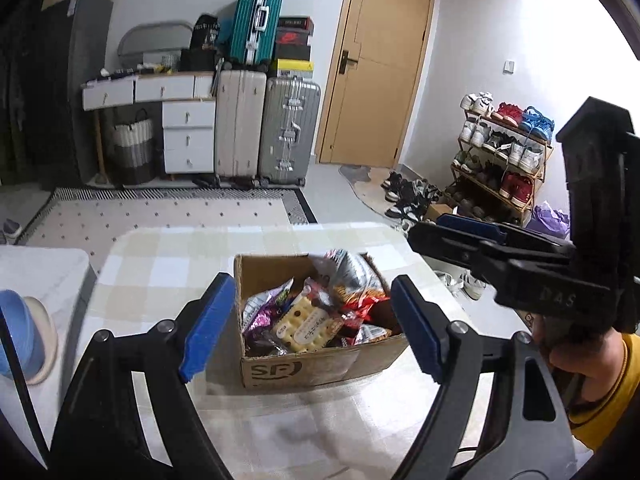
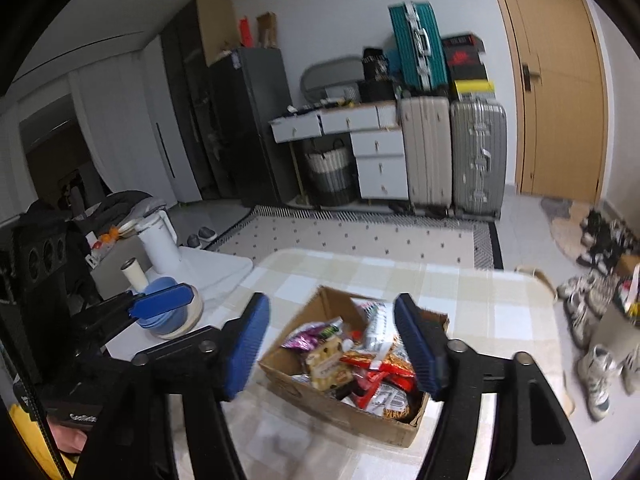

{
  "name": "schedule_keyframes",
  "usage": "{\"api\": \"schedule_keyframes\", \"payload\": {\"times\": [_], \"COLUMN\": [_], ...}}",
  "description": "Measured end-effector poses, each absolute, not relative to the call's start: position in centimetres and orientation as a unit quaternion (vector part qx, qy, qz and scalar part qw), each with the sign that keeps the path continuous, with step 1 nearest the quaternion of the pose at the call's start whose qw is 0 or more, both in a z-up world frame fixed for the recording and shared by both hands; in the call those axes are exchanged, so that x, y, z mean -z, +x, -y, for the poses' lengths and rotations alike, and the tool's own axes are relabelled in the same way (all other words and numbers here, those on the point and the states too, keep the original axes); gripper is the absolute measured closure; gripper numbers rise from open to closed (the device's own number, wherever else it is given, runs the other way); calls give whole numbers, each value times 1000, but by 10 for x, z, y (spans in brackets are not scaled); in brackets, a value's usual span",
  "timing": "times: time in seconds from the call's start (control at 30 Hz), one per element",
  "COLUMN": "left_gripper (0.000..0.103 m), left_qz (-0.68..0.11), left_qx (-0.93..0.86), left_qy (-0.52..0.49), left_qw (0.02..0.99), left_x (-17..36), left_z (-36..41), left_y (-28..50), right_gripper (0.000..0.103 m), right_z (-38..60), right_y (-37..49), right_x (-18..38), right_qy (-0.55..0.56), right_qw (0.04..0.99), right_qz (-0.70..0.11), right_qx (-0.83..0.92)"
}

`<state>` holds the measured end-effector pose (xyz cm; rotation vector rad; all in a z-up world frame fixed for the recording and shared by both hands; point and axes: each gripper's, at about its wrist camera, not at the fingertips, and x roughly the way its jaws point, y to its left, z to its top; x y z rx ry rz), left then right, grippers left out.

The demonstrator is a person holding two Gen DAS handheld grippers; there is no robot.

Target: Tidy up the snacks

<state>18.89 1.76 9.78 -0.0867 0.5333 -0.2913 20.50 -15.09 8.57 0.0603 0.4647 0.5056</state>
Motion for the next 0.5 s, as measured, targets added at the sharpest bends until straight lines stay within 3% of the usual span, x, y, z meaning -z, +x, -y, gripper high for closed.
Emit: {"api": "schedule_keyframes", "payload": {"times": [0.13, 0.17, 0.23, 0.5], "left_gripper": [19, 17, 0, 1], "left_qz": [-230, -219, -199, -111], "left_qx": [128, 125, 120, 90], "left_qy": [-29, -29, -29, 3], "left_qw": [964, 967, 972, 990], "left_x": [-129, -137, -154, -204], "left_z": [-15, -15, -17, -16], "left_y": [158, 147, 129, 48], "right_gripper": [4, 3, 1, 1], "right_z": [157, 161, 167, 186], "right_y": [162, 147, 124, 38], "right_x": [-112, -120, -131, -161], "right_qy": [22, 20, 19, -4], "right_qw": [957, 961, 963, 974], "right_qz": [-170, -151, -123, -9], "right_qx": [-233, -232, -238, -225]}}
